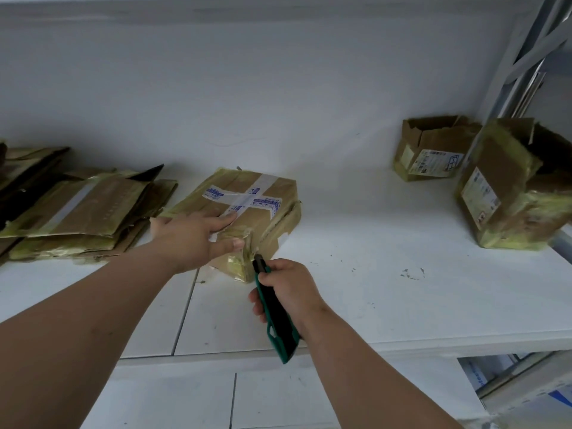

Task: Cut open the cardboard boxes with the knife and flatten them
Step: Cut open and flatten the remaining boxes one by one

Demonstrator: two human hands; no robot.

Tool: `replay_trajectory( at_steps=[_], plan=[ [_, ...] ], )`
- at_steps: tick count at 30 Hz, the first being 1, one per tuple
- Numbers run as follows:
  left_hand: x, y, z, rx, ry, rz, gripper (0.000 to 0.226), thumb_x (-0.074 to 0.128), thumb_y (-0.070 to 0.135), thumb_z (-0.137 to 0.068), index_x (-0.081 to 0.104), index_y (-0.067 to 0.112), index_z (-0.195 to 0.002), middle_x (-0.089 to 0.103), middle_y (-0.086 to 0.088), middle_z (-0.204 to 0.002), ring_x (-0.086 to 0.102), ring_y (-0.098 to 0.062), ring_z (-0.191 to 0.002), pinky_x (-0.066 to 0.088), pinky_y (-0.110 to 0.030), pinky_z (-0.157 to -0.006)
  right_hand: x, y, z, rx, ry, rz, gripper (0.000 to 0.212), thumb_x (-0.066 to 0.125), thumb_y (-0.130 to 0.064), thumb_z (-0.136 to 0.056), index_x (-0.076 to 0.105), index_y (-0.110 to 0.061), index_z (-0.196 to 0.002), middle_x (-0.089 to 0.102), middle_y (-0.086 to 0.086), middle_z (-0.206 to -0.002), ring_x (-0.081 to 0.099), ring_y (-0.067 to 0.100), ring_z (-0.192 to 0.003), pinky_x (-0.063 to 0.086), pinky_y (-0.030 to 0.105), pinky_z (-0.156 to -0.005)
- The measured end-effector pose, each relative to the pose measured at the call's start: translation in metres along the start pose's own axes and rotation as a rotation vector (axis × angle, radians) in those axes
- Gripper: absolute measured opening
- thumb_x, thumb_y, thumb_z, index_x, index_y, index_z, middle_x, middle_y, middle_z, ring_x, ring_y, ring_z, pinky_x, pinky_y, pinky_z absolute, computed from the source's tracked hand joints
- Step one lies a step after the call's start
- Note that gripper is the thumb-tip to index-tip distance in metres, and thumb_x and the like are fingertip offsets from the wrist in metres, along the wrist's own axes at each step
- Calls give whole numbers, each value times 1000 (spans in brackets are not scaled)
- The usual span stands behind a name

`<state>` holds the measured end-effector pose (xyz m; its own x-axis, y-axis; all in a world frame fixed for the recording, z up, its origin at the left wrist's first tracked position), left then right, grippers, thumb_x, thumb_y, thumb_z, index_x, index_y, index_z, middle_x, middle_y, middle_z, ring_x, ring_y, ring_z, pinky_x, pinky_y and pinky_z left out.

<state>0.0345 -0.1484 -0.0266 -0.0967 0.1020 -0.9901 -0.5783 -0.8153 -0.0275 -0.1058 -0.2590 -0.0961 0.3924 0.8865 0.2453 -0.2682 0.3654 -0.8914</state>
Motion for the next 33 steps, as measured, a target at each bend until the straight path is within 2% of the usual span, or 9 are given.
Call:
replay_trajectory(
  at_steps=[5, 12, 16, 18, 20, 22, 24, 28, 33],
  plan=[
    [-8, 9, -1, -68, 23, -67, 84, 13, 91, -62, 19, 64, -142, 39, 7, -147, 38, -21, -135, 25, -44, -102, -6, -3, 0, 43, -39, 27, 17, 50, 0, -97, 61, -4, -109, 63, 17, -62, 57, 24, -43, 45, 24, -43],
    [-11, 18, 0, -99, 33, -59, 86, 12, 91, -62, 19, 62, -143, 38, 6, -149, 37, -22, -136, 28, -45, -103, -15, 0, 7, 45, -50, 95, 31, 51, 0, -97, 57, -6, -127, 63, 17, -62, 57, 23, -42, 46, 25, -41],
    [-11, 32, -9, -132, 86, -101, 86, 13, 93, -69, 21, 56, -146, 36, -4, -150, 39, -31, -134, 32, -48, -104, -24, -2, 14, 12, -38, 123, 23, 51, 0, -97, 61, -12, -113, 62, 18, -64, 55, 24, -43, 46, 26, -42],
    [-9, 39, -16, -120, 100, -82, 101, 5, 96, -60, 26, 51, -147, 36, -10, -148, 40, -35, -131, 41, -48, -102, -37, -5, 15, -31, 27, 75, 19, 51, 1, -96, 63, -14, -100, 62, 19, -64, 54, 25, -44, 45, 27, -43],
    [-9, 42, -21, -76, 89, -45, 108, 6, 98, -54, 28, 49, -147, 37, -12, -146, 39, -35, -131, 43, -47, -101, -53, -6, 14, -60, 110, 6, 23, 52, 1, -95, 62, -18, -97, 64, 19, -65, 55, 26, -44, 44, 28, -44],
    [-11, 40, -23, -16, 50, 6, 93, 30, 93, -67, 27, 48, -149, 34, -9, -148, 35, -33, -134, 39, -46, -107, -67, -7, 13, -82, 182, -32, 25, 51, 1, -95, 62, -22, -100, 65, 19, -66, 55, 27, -46, 44, 29, -46],
    [-13, 36, -23, 45, 25, 46, 83, 52, 77, -77, 27, 46, -150, 33, -4, -150, 31, -29, -136, 31, -44, -113, -74, -10, 12, -114, 215, 0, 29, 51, -1, -93, 64, -25, -104, 65, 16, -67, 55, 26, -48, 45, 30, -48],
    [-13, 37, -19, 61, 89, 69, 75, 55, 67, -84, 30, 42, -150, 27, 10, -158, 20, -27, -143, 19, -40, -116, -79, -14, 10, -169, 272, 81, 31, 49, -5, -92, 68, -19, -113, 65, 10, -67, 57, 23, -50, 47, 29, -49],
    [-7, 44, -23, 14, 82, 219, 72, 55, 63, -87, 30, 40, -150, 27, 5, -160, 32, -24, -141, 30, -36, -113, -117, -21, 16, -207, 525, -163, 20, 45, -4, -95, 63, -14, -92, 61, 13, -67, 52, 22, -44, 45, 26, -46]
  ],
)
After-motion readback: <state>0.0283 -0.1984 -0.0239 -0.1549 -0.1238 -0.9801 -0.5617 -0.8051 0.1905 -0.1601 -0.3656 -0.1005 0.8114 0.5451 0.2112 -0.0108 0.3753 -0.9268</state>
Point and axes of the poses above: each hand's wrist, its own z-axis away from the middle knuckle, its own x-axis out of the palm, y = z × x, the point moved 6 cm from there along -z, towards the middle knuckle
